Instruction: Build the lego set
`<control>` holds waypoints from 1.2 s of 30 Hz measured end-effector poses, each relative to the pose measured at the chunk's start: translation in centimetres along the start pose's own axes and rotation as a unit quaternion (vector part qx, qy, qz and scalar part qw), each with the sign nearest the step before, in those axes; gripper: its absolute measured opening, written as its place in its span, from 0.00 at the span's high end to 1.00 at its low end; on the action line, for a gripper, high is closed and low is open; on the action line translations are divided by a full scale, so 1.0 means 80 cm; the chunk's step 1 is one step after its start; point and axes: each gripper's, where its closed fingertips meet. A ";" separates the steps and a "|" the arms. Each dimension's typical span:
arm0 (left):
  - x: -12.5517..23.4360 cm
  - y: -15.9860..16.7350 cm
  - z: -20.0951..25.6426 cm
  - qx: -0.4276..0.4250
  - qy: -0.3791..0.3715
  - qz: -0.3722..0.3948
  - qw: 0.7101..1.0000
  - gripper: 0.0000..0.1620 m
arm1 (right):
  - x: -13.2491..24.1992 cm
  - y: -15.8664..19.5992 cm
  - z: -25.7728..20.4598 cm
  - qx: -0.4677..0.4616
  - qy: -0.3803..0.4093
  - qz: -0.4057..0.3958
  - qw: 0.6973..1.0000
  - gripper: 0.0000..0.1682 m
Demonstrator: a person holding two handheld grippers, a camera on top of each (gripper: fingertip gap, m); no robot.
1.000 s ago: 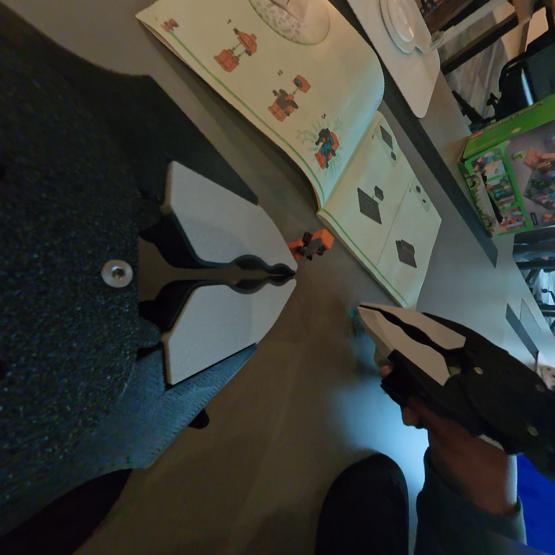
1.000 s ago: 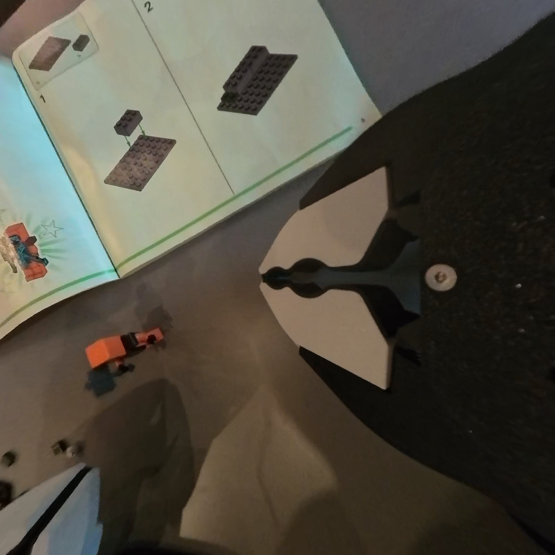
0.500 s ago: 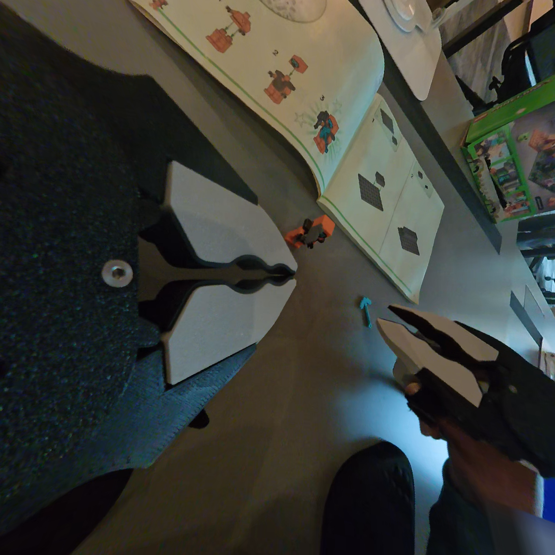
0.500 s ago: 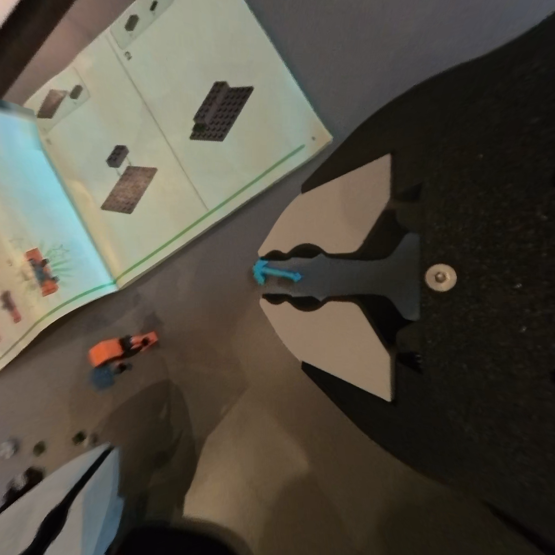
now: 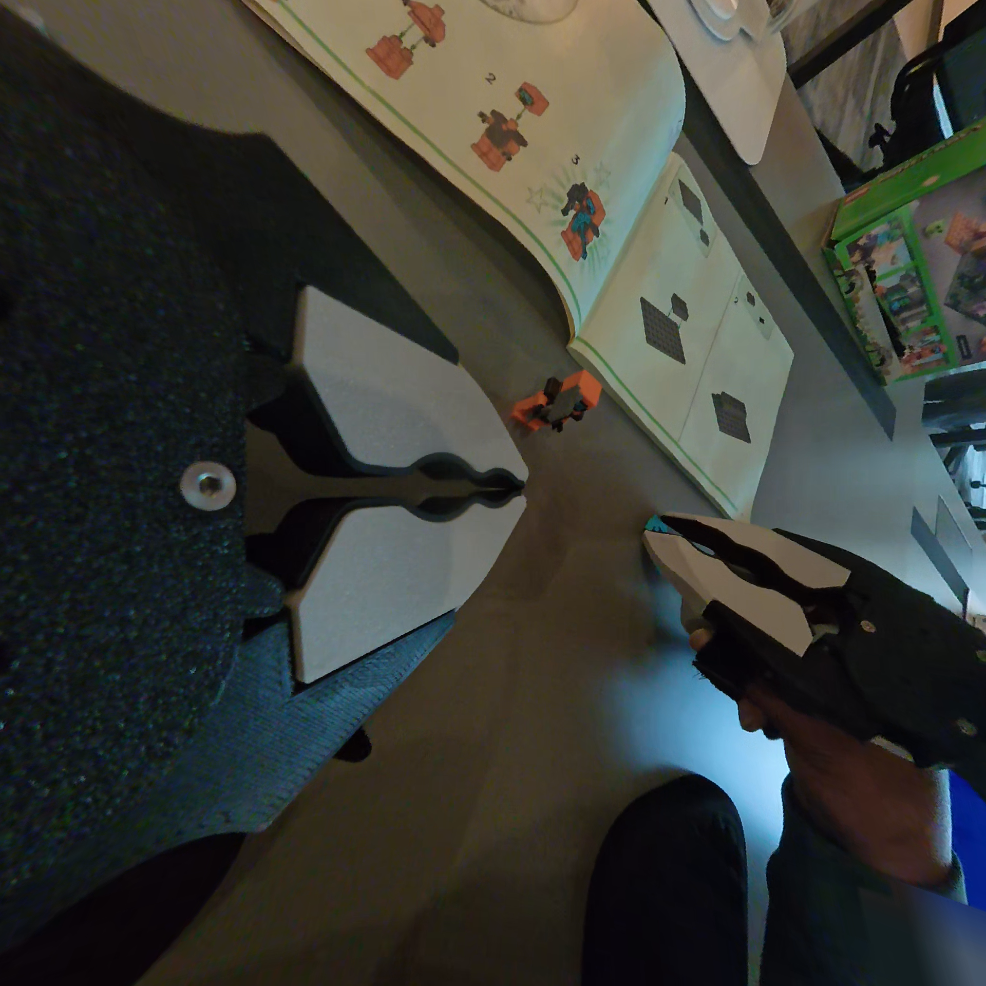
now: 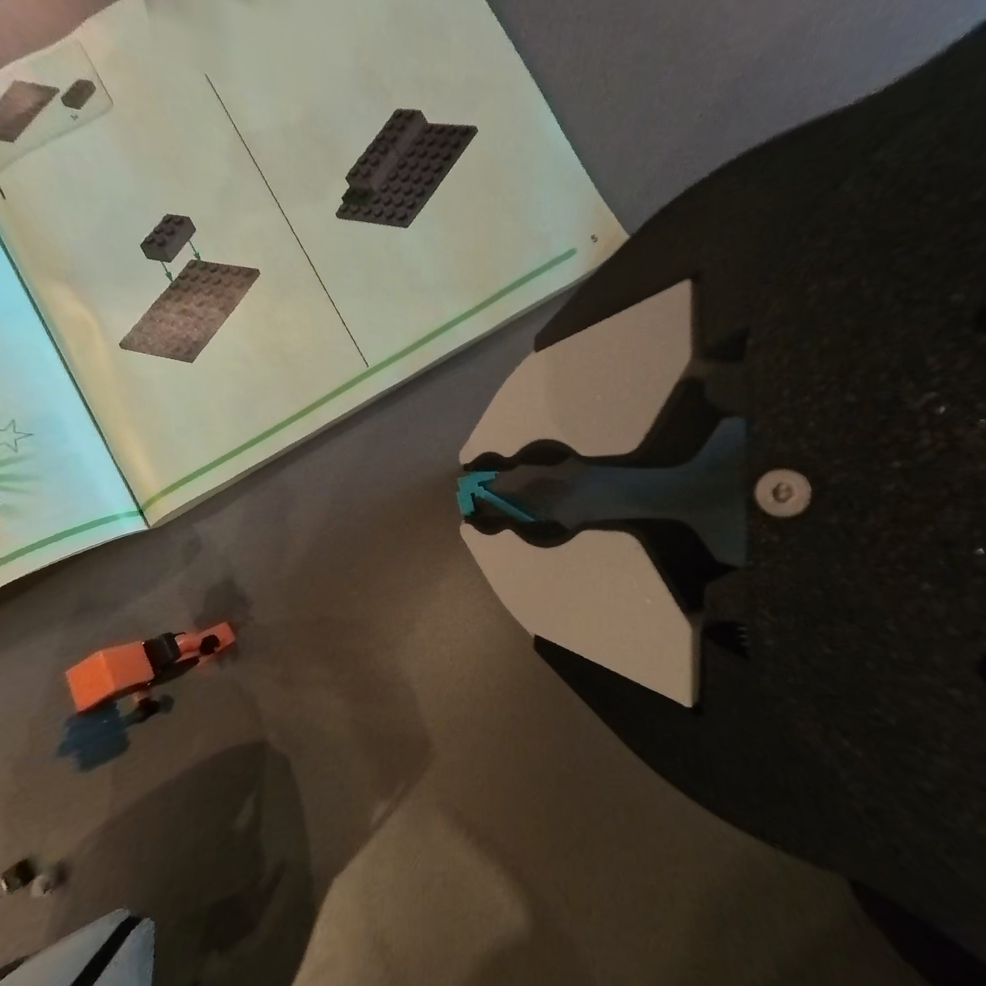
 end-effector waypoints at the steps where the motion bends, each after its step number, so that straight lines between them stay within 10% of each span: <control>1: 0.000 0.000 0.000 0.001 0.000 0.000 1.000 1.00 | 0.000 0.000 0.000 0.001 0.001 0.002 1.000 0.91; 26: 0.000 -0.003 0.004 -0.017 -0.009 0.003 1.000 1.00 | 0.012 0.021 -0.024 0.027 -0.009 0.002 1.000 0.99; 36: 0.007 -0.038 0.045 0.051 0.084 0.008 0.995 0.94 | 0.046 -0.051 -0.096 0.116 -0.038 0.174 0.977 1.00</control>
Point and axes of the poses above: each gripper's, where its closed fingertips meet, x back along the fingers, y out of its underside, z = x × y across the jaws, and after that the axes turned 14 degrees about -y, right-handed
